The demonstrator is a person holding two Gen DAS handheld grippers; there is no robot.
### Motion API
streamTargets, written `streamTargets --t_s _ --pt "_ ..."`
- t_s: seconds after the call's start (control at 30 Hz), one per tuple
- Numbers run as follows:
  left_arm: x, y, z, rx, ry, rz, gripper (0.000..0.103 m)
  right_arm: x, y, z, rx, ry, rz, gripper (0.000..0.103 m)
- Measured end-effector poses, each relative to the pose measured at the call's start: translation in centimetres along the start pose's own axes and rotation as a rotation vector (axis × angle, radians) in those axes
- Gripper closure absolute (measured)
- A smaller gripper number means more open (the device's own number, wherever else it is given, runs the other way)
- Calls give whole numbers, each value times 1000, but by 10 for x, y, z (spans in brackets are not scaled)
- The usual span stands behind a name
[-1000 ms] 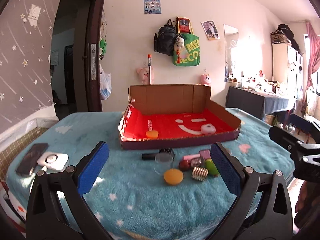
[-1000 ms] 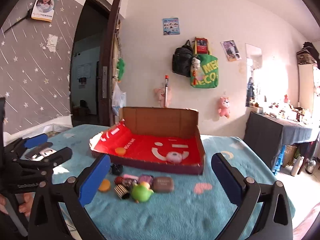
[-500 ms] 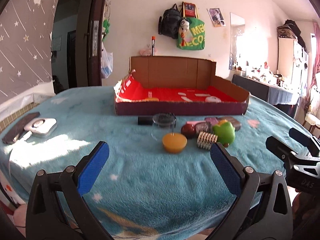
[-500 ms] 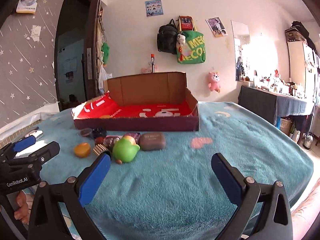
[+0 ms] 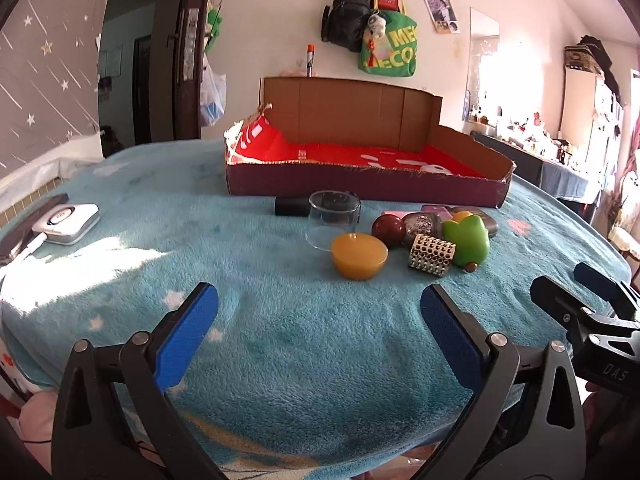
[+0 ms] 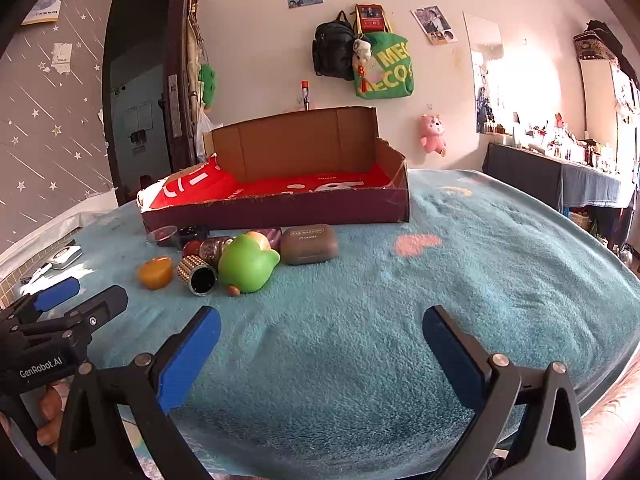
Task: Organize rigid objects
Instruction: 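Move both tools back toward the remaining objects on the table, then grasp the yellow round soap with the left tool while the right tool grasps the green apple toy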
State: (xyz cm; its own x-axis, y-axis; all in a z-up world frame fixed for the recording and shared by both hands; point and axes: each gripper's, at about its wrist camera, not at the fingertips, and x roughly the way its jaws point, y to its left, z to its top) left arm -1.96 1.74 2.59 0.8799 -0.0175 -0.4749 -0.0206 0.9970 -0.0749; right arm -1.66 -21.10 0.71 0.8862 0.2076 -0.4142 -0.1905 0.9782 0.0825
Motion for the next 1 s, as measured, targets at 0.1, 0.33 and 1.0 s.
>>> streamTargets --t_s 0.1,0.33,1.0 --pt "6 2 3 0 27 -4 0 3 1 2 -6 7 2 0" --pt "21 4 17 13 117 -45 0 20 7 12 -24 70 32 0" --pt "65 -5 45 74 279 -178 62 81 20 45 35 252 226 39"
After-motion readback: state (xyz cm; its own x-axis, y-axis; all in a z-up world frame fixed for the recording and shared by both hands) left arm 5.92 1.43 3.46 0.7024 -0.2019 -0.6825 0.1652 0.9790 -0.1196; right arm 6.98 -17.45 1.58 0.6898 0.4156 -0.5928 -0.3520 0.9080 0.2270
